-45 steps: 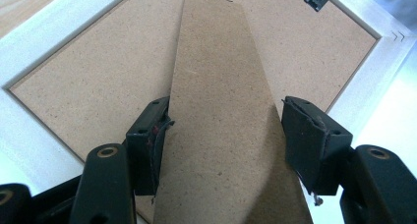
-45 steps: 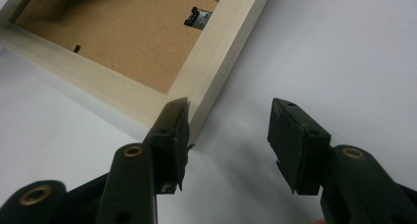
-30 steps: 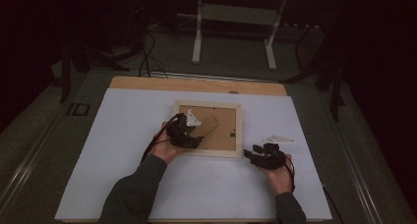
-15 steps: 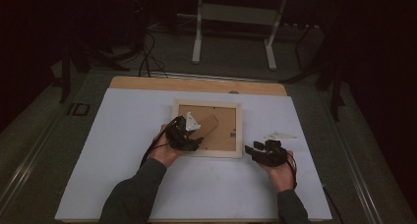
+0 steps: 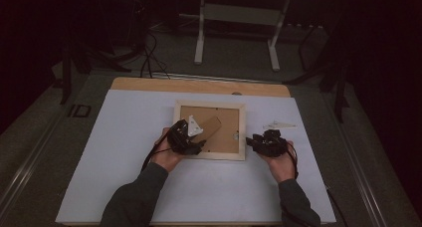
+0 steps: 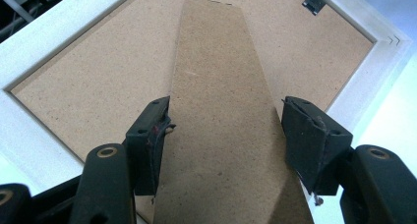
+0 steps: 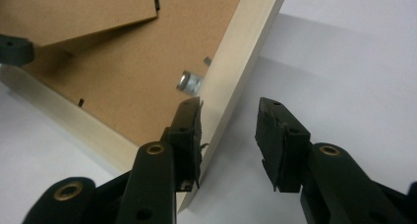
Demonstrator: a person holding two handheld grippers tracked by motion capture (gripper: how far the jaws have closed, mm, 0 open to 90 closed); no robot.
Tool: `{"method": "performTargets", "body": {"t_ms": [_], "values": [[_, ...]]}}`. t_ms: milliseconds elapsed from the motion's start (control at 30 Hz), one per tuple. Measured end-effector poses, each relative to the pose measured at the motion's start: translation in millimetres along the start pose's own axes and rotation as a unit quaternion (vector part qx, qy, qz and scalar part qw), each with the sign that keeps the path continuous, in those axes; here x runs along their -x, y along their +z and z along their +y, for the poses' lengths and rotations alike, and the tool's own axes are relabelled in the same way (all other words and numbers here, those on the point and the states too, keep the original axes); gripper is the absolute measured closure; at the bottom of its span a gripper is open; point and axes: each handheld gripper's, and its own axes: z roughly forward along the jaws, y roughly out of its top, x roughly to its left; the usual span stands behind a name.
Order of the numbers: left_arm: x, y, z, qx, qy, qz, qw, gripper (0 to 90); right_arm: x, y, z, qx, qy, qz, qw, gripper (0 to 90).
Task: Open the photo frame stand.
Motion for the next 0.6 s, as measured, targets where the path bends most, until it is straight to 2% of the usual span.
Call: {"method": "performTargets", "body": {"t_ms": [200, 267, 500, 600], "values": [[3.1, -2.4, -0.6, 0.005, 0.008, 0.008, 0.9999, 39.2, 3.3, 8.0, 15.2, -0.012, -0.007, -0.001, 0.9999, 58.2], [4.6, -3.1, -0.9, 0.008, 0.012, 0.012, 0.9998, 39.2, 3.9, 12.2, 21.1, -0.019, -0.021, 0.000, 0.9996, 55.7], [9.7, -6.5, -1.7, 0.017, 0.024, 0.023, 0.9993, 39.1, 6.0, 22.7, 34.2, -0.030, -0.015, 0.011, 0.9994, 53.8], [11.3, -7.7, -2.5, 0.022, 0.027, 0.026, 0.9990, 39.1, 4.7, 26.9, 40.3, -0.040, -0.029, 0.014, 0.9987, 53.1]]}}
